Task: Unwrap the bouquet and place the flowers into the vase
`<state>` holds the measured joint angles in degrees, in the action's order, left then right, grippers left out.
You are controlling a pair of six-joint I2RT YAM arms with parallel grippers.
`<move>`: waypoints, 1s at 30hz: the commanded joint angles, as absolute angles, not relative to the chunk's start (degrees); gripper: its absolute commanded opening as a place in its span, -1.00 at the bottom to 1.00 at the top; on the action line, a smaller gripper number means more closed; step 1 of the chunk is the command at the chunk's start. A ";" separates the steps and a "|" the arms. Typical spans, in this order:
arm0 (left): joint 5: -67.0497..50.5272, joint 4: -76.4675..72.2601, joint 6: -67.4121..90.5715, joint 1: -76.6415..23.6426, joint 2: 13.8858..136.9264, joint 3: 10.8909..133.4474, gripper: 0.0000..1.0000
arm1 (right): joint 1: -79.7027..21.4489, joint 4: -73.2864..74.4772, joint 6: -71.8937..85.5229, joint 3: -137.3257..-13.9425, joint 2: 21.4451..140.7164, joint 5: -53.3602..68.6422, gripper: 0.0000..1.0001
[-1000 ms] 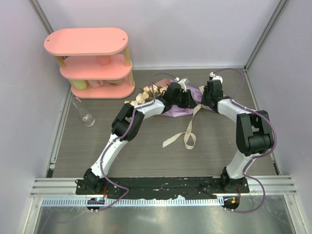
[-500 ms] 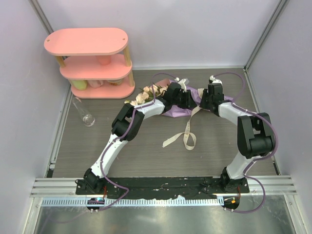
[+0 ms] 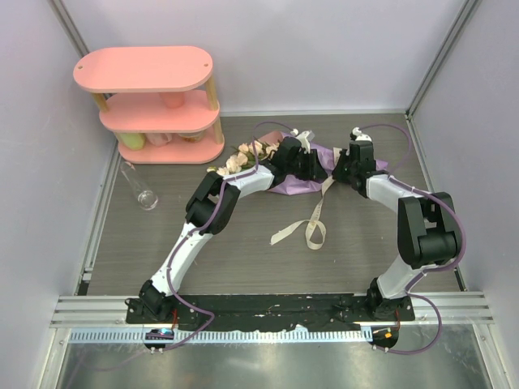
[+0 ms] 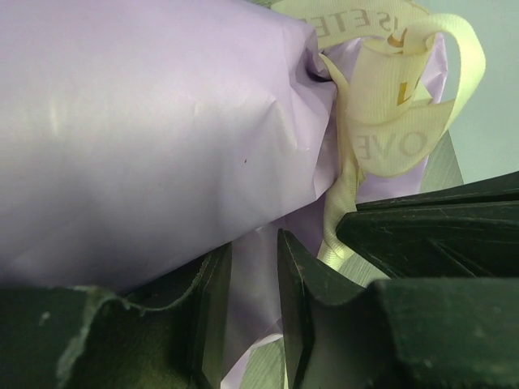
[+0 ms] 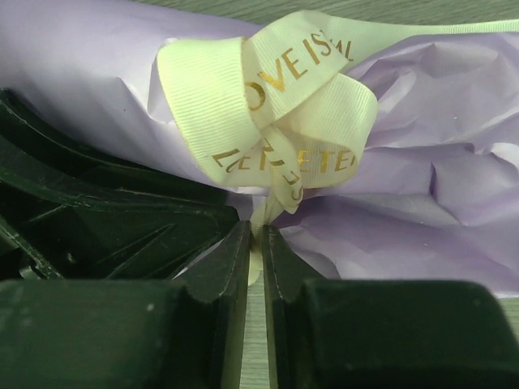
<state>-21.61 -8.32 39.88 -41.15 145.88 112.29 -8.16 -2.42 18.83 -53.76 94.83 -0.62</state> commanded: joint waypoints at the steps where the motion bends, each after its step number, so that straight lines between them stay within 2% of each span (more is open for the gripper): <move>1: -22.15 -8.17 39.02 -40.96 144.58 112.32 -0.34 | -8.09 -5.27 20.13 -53.61 92.98 1.67 -0.70; 6: -22.15 -8.17 39.02 -40.96 144.67 112.32 -0.34 | -8.00 -5.54 22.40 -54.58 94.04 3.42 -0.98; 16: -22.06 -8.17 39.64 -40.87 145.11 112.41 -0.34 | -6.86 -7.12 33.04 -53.35 83.25 7.03 -0.98; 26: -22.32 -8.17 39.73 -40.87 145.20 112.41 -0.34 | -6.42 -1.50 32.35 -53.52 71.91 -2.63 -0.98; 30: -22.41 -8.17 39.73 -40.87 145.20 112.32 -0.34 | -6.33 0.17 29.71 -54.48 71.63 -5.62 -0.98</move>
